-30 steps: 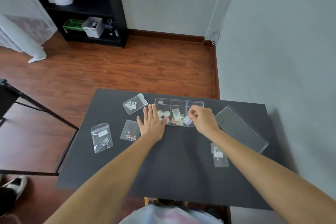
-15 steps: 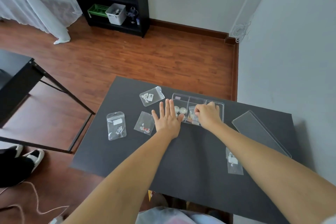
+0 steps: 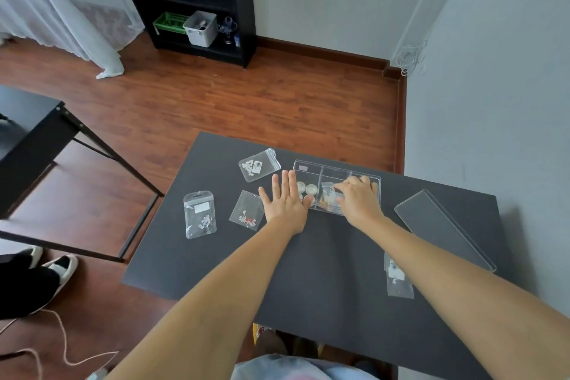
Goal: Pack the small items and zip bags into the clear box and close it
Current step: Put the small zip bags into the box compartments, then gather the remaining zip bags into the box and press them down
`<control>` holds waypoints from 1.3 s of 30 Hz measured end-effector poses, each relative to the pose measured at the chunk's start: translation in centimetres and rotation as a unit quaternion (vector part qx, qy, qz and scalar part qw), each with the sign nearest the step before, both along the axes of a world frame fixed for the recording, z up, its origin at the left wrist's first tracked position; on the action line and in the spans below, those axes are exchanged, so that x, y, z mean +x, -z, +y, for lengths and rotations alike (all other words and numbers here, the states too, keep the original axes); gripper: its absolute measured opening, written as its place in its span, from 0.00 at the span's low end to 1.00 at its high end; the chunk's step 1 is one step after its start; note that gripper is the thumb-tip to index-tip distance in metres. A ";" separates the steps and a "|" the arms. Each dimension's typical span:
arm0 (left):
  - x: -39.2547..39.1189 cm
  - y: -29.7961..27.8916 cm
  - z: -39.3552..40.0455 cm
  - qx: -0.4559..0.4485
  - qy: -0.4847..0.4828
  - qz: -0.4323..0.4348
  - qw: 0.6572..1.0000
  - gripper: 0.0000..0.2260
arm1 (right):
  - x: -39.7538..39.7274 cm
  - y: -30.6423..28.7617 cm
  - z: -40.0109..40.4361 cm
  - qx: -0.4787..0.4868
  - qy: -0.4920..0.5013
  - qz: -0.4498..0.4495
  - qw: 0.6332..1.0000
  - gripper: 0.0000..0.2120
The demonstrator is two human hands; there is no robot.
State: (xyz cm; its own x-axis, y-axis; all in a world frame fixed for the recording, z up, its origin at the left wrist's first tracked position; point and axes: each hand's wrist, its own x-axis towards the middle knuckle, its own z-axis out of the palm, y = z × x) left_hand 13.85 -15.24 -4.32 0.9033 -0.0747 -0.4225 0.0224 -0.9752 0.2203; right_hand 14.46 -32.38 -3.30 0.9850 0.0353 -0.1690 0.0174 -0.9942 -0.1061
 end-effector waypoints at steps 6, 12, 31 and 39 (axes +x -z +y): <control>0.4 -0.7 0.4 -0.028 -0.005 0.014 0.999 0.30 | -0.2 -1.0 -0.2 0.046 0.008 -0.013 0.999 0.15; -0.3 -1.7 4.3 -0.116 -0.054 -0.093 0.987 0.24 | 0.3 -2.5 1.7 0.087 -0.007 -0.042 0.995 0.15; -3.0 2.0 21.4 -0.109 -0.208 -0.039 0.971 0.35 | -1.1 0.2 17.3 0.105 -0.140 0.114 0.978 0.21; -1.7 1.7 22.4 -0.076 -0.193 -0.003 0.978 0.36 | -0.1 1.3 19.8 0.059 -0.049 0.099 0.992 0.28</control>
